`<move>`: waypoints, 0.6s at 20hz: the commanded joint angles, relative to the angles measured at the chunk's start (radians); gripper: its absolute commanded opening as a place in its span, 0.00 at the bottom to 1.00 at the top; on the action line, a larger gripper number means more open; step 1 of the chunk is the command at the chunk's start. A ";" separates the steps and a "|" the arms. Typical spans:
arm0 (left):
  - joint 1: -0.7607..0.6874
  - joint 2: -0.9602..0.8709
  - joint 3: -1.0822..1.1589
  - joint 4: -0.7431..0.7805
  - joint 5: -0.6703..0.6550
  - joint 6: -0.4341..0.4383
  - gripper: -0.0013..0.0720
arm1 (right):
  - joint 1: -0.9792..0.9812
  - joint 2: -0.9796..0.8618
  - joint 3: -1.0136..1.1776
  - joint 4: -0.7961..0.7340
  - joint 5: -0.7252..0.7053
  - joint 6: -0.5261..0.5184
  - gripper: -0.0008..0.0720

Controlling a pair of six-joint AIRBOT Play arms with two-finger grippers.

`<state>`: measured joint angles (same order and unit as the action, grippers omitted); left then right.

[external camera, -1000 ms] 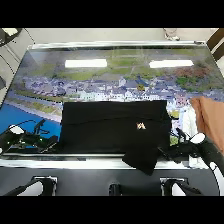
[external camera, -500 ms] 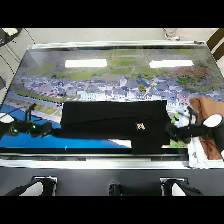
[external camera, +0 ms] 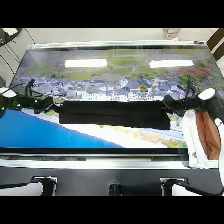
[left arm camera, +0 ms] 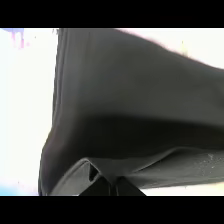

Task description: Fold the shirts.

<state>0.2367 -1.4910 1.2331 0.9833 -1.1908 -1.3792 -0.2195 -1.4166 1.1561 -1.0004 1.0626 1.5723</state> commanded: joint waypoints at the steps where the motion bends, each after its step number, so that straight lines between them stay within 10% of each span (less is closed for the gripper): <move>1: -0.003 -0.126 0.078 -0.001 0.003 -0.048 0.05 | 0.012 -0.104 0.048 -0.019 -0.075 0.022 0.08; 7: -0.026 -0.242 0.078 -0.010 -0.035 -0.070 0.06 | 0.012 -0.139 0.048 -0.022 -0.093 0.022 0.08; 9: -0.033 -0.241 0.079 -0.056 -0.031 -0.061 0.51 | 0.012 -0.139 0.049 -0.005 -0.096 0.020 0.11; 10: -0.030 -0.240 0.087 -0.084 -0.039 -0.061 0.73 | 0.012 -0.138 0.055 -0.005 -0.085 0.014 0.39; 11: -0.026 -0.238 0.105 -0.087 -0.066 -0.061 0.74 | 0.010 -0.135 0.074 -0.008 -0.043 -0.032 0.83; 12: -0.021 -0.238 0.134 -0.086 -0.107 -0.061 0.74 | 0.003 -0.130 0.100 -0.016 0.016 -0.093 0.98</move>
<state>0.2123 -1.7218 1.3296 0.9321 -1.2377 -1.4406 -0.2104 -1.5486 1.2221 -1.0164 0.9932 1.5673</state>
